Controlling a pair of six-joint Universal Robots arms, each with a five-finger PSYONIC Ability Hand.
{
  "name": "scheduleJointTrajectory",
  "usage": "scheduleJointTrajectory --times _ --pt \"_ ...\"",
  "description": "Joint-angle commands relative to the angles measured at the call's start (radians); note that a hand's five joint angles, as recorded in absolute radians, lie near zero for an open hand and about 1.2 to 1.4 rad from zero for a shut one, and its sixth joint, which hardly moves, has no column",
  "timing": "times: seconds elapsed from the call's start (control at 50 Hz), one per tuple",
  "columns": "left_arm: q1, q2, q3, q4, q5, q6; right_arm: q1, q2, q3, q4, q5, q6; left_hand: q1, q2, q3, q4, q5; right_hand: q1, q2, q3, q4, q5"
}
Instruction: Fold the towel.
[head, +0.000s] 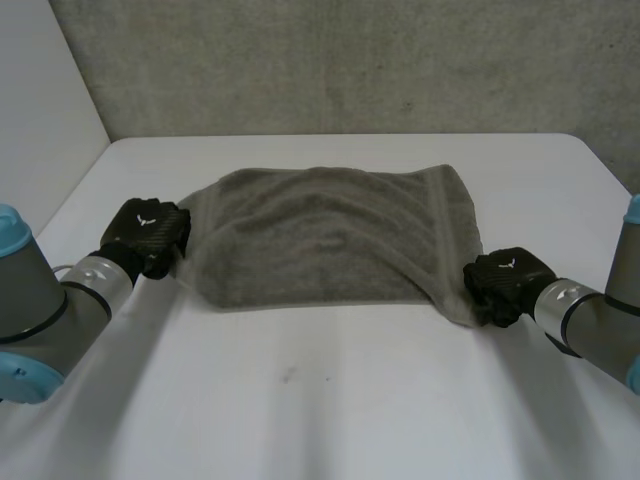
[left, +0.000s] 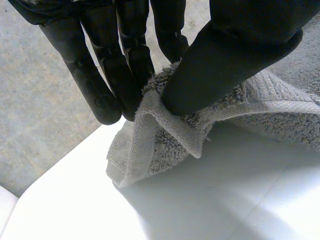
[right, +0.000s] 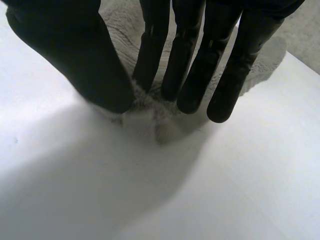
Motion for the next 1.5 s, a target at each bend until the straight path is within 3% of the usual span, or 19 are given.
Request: scheduleJointTrajectory --times 0.02,0.28,0.6,0.8,0.94,1.04,1.06,1.16,1.26,1.3,1.36,1.4,1.5 --pt "-0.001 0.000 -0.001 -0.001 -0.006 -0.008 -0.069 -0.066 0.094 -0.030 -0.113 0.000 0.202 0.179 0.180 0.178 0.185 -0.410 -0.555 -0.559 -0.561 -0.574" --pt "-0.001 0.011 0.008 0.001 -0.008 -0.009 -0.132 -0.097 0.183 -0.159 -0.158 0.008 0.202 0.179 0.180 0.178 0.185 -0.317 -0.462 -0.466 -0.468 -0.481" --pt "0.001 0.009 0.006 0.001 -0.008 -0.009 -0.112 0.021 0.088 -0.153 -0.152 0.098 0.202 0.179 0.180 0.178 0.185 -0.264 -0.409 -0.413 -0.415 -0.429" --pt "0.004 0.009 0.012 0.002 -0.008 -0.009 -0.104 0.059 0.013 -0.160 -0.139 0.150 0.202 0.179 0.180 0.178 0.185 0.055 -0.089 -0.093 -0.095 -0.109" --pt "0.010 0.009 0.012 0.001 -0.008 -0.009 -0.083 0.085 -0.029 -0.160 -0.127 0.150 0.202 0.179 0.180 0.178 0.185 0.111 -0.033 -0.037 -0.039 -0.053" --pt "0.013 0.009 0.011 0.001 -0.008 -0.009 -0.078 0.085 -0.052 -0.162 -0.106 0.149 0.202 0.179 0.180 0.178 0.185 0.367 0.222 0.218 0.216 0.203" --pt "0.013 0.009 0.012 -0.001 -0.009 -0.009 -0.078 0.079 -0.064 -0.160 -0.092 0.144 0.202 0.179 0.180 0.178 0.185 0.517 0.372 0.368 0.366 0.353" --pt "0.018 0.020 0.009 -0.015 -0.012 -0.008 -0.083 0.004 -0.087 -0.151 -0.040 0.133 0.202 0.179 0.180 0.178 0.185 0.518 0.374 0.370 0.368 0.354" --pt "0.025 0.130 0.012 -0.082 -0.011 -0.009 -0.087 -0.156 -0.095 -0.105 -0.021 0.126 0.202 0.179 0.180 0.178 0.185 0.518 0.374 0.370 0.368 0.354" --pt "0.035 0.233 0.035 -0.149 -0.012 -0.018 -0.089 -0.256 -0.148 -0.015 -0.020 0.124 0.202 0.179 0.180 0.178 0.185 0.518 0.374 0.370 0.368 0.354" --pt "0.036 0.284 0.057 -0.186 -0.014 -0.040 -0.090 -0.301 -0.192 0.050 -0.020 0.124 0.202 0.179 0.180 0.178 0.185 0.518 0.374 0.370 0.368 0.354" --pt "0.044 0.371 0.110 -0.261 -0.018 -0.113 -0.090 -0.376 -0.289 0.175 -0.021 0.123 0.202 0.179 0.180 0.178 0.185 0.518 0.374 0.370 0.368 0.354" --pt "0.077 0.462 0.166 -0.355 -0.027 -0.198 -0.095 -0.419 -0.420 0.356 -0.030 0.085 0.202 0.179 0.180 0.178 0.185 0.518 0.374 0.370 0.368 0.354"
